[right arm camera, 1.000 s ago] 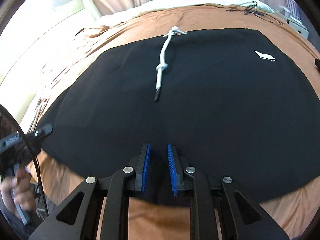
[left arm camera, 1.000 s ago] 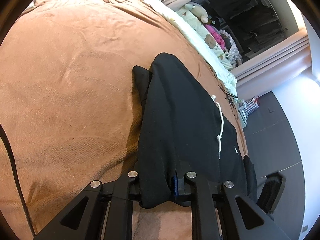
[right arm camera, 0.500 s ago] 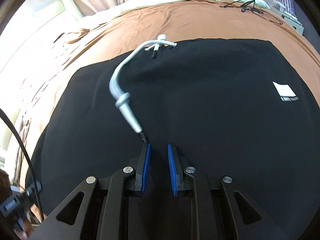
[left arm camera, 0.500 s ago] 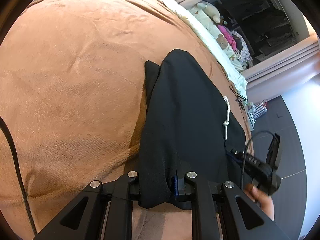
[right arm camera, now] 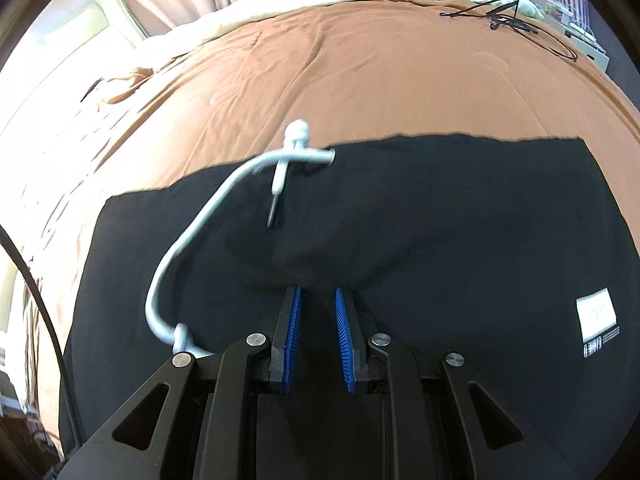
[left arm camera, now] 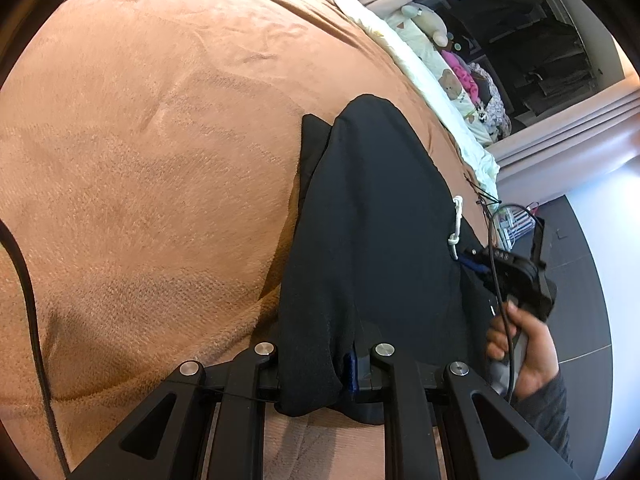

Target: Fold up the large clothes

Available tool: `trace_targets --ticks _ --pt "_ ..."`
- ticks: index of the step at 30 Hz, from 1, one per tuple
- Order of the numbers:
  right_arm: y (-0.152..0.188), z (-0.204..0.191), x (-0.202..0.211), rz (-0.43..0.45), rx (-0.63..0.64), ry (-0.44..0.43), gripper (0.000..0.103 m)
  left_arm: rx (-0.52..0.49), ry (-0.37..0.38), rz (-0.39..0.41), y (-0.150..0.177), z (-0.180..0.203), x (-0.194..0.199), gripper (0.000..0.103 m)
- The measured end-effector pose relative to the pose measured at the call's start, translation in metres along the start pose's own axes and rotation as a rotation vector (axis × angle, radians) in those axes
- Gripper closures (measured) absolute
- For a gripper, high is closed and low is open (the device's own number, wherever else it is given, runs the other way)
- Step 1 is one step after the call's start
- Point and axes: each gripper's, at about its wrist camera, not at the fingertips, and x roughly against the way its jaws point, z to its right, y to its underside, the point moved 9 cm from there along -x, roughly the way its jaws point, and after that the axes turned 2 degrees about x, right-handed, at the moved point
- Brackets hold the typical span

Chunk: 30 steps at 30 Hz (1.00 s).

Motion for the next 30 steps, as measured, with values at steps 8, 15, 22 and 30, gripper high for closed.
trace_targets --ticks 8,15,22,30 --pt "-0.025 -0.008 -0.034 -0.018 0.057 0.041 0.088 0.005 0.000 -0.003 -0.001 -0.004 -0.002 0.085" --pt "-0.008 -0.020 -0.018 -0.059 0.041 -0.070 0.088 -0.008 -0.004 -0.005 0.001 -0.004 -0.003 0.085" --pt "0.030 -0.039 -0.010 -0.088 0.152 -0.093 0.088 -0.018 -0.014 -0.010 0.000 -0.001 -0.003 0.085" --pt "0.070 -0.048 -0.008 -0.116 0.237 -0.081 0.088 -0.044 -0.045 -0.009 -0.001 0.006 -0.003 0.085"
